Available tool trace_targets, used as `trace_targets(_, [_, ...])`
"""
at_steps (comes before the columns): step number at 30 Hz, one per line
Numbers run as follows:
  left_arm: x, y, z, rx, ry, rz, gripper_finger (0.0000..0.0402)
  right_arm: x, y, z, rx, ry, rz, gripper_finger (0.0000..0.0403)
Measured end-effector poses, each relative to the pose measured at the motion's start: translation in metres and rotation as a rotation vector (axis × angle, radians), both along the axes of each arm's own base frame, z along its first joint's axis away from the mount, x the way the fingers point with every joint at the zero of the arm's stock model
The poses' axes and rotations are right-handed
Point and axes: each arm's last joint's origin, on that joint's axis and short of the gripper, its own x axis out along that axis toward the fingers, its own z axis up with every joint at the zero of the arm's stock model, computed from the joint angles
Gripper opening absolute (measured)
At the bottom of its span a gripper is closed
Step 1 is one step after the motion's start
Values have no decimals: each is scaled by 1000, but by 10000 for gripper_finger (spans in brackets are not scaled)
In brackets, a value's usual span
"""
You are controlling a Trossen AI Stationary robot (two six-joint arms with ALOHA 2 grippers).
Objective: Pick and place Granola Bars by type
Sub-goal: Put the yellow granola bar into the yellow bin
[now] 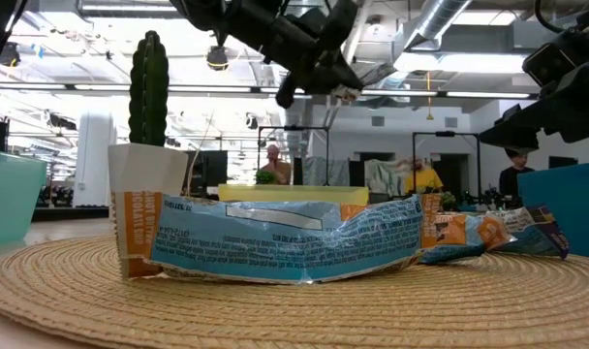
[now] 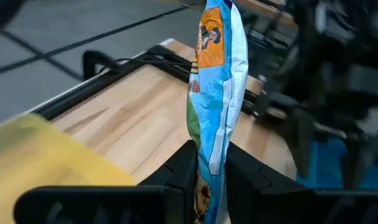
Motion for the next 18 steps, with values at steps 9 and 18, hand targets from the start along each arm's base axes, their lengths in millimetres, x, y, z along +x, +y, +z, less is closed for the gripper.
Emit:
trace_targets(9, [-9, 34, -8, -415, -108, 294, 54, 0, 0, 0, 0, 0, 0, 234])
trace_targets(18, [-22, 58, -19, -528, -56, 449, 55, 0, 0, 0, 0, 0, 0, 234])
